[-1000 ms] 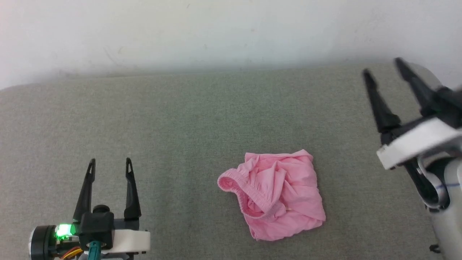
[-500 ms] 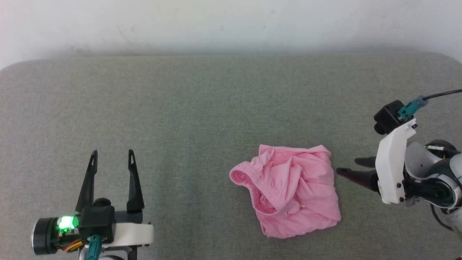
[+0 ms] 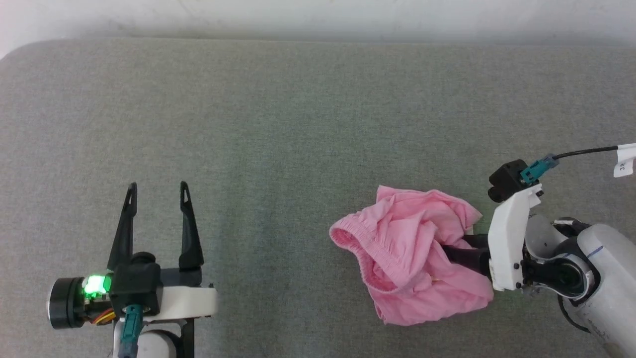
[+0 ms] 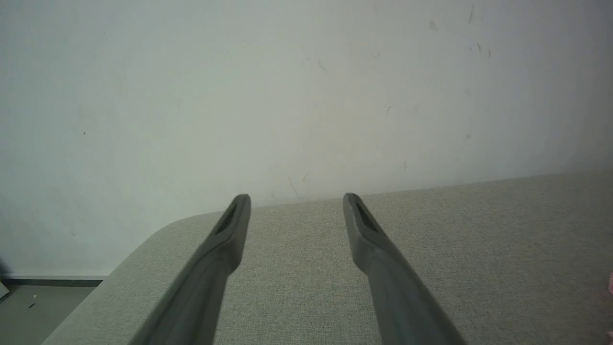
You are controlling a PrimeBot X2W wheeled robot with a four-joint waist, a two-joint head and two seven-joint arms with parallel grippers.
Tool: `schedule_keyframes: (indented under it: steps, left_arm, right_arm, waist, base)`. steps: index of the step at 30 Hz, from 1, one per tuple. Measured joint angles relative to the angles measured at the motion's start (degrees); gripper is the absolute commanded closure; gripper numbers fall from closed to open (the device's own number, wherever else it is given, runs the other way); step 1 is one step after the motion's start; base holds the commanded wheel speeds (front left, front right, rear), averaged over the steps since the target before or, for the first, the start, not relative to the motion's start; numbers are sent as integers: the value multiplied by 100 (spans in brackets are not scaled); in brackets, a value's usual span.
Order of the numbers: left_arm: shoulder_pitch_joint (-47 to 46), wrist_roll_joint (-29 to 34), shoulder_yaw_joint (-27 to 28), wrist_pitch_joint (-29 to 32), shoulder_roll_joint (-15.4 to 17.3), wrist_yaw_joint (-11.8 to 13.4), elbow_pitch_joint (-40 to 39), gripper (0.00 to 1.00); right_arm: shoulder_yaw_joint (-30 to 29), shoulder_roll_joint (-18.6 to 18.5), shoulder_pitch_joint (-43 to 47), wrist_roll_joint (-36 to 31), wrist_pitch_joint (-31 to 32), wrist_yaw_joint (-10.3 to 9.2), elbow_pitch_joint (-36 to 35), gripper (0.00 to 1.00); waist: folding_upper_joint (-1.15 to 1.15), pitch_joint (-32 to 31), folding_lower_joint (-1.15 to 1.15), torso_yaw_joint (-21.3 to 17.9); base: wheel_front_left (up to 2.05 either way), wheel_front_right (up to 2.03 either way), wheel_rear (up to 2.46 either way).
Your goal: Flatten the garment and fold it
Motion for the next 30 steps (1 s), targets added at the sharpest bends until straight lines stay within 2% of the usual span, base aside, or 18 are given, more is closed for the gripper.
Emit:
schedule_keyframes:
  steps: [3, 4, 5, 12, 17, 21, 26, 30]
  left_arm:
    - [-13, 0, 19, 0, -3, -4, 5, 0]
    - [-13, 0, 29, 0, -4, -4, 13, 0]
    - [-13, 0, 42, 0, -5, -4, 20, 0]
    - [5, 0, 156, 0, 5, -7, 35, 0]
    - [85, 8, 299, 0, 43, 11, -111, 0]
    - [97, 114, 358, 0, 127, 42, -230, 0]
    - [-58, 214, 346, 0, 322, 46, -320, 0]
    - [-306, 265, 346, -1, 545, 8, -393, 0]
  right_arm:
    - [205, -78, -60, -7, -144, 0, -48, 0]
    - [302, -121, -88, -15, -208, 0, -85, 75]
    - [371, -152, -103, -12, -270, 0, -116, 100]
    - [980, -410, -302, -67, -723, -1, -558, 100]
    - [1299, -757, -819, -290, -968, -1, -1178, 100]
    - [1374, -1095, -1212, -408, -1102, 0, -1392, 100]
    - [1416, -1524, -1547, -717, -1354, 1, -1228, 100]
    - [1332, -1681, -1791, -891, -1564, 1, -732, 100]
  waist:
    - [0, 49, 0, 20]
    - [0, 50, 0, 12]
    - [0, 46, 0, -2]
    - [0, -47, 0, -279]
    - [0, -62, 0, -666]
    - [0, 11, 0, -1067]
    - [0, 230, 0, -1598]
    - [0, 544, 0, -1932]
  base:
    - [0, 0, 0]
    - [0, 0, 0]
    - [0, 0, 0]
    - [0, 0, 0]
    - [0, 0, 0]
    - [0, 0, 0]
    - [0, 0, 0]
    - [0, 0, 0]
